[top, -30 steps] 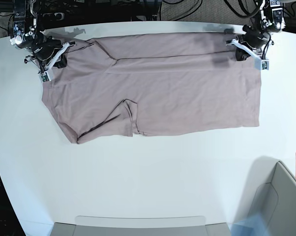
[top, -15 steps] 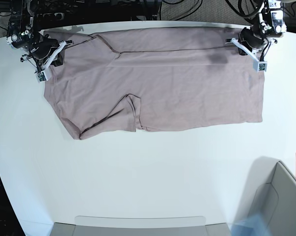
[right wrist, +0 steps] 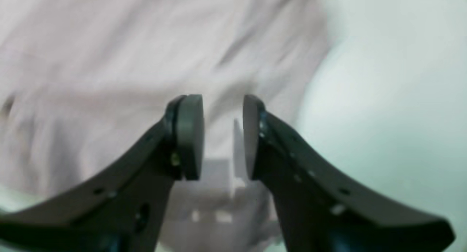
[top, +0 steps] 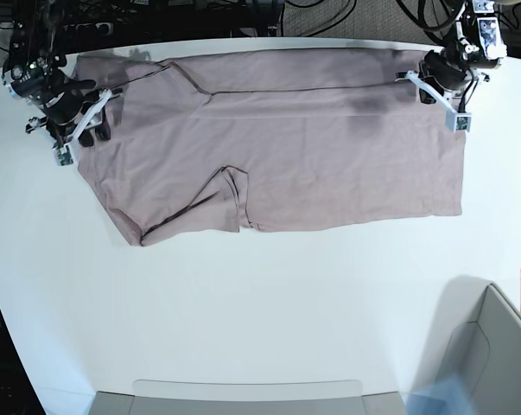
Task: Fold the T-shirt properly
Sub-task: 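Move the right gripper to the hem corner and grasp it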
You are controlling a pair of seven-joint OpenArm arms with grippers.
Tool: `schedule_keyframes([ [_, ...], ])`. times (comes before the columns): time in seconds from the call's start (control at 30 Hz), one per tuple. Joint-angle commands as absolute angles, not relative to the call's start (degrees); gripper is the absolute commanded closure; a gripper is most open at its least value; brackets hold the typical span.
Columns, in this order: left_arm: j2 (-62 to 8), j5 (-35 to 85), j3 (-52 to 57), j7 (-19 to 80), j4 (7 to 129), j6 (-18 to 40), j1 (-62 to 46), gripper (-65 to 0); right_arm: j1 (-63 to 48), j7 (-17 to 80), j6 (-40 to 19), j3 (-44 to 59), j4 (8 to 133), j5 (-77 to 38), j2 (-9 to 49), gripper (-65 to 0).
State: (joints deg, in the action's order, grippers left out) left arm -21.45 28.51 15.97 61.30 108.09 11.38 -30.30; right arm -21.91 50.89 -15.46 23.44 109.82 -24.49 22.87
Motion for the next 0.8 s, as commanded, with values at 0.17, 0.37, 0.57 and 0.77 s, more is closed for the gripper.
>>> schedule_keyframes([
  [0.17, -22.11, 28.97, 16.31, 60.53, 109.05, 11.3, -27.56, -5.9, -3.82, 49.27, -15.43, 17.1, 107.82, -25.01, 25.54, -20.1],
  [0.37, -22.11, 29.05, 16.22, 60.53, 109.05, 11.3, -27.38, -6.2, 10.86, 49.63, -15.43, 0.75, 94.2, -23.16, 27.91, -20.1],
  [0.57, -22.11, 28.88, 16.22, 60.53, 109.05, 11.3, -26.33, -6.2, 19.12, 43.65, -15.87, -17.1, 86.11, -5.49, 28.09, -20.1],
  [0.77, -22.11, 29.05, 15.87, 60.53, 108.97, 11.3, -24.92, -6.3, 28.09, 43.38, -20.18, -30.2, 76.44, -2.07, 27.74, -20.1],
])
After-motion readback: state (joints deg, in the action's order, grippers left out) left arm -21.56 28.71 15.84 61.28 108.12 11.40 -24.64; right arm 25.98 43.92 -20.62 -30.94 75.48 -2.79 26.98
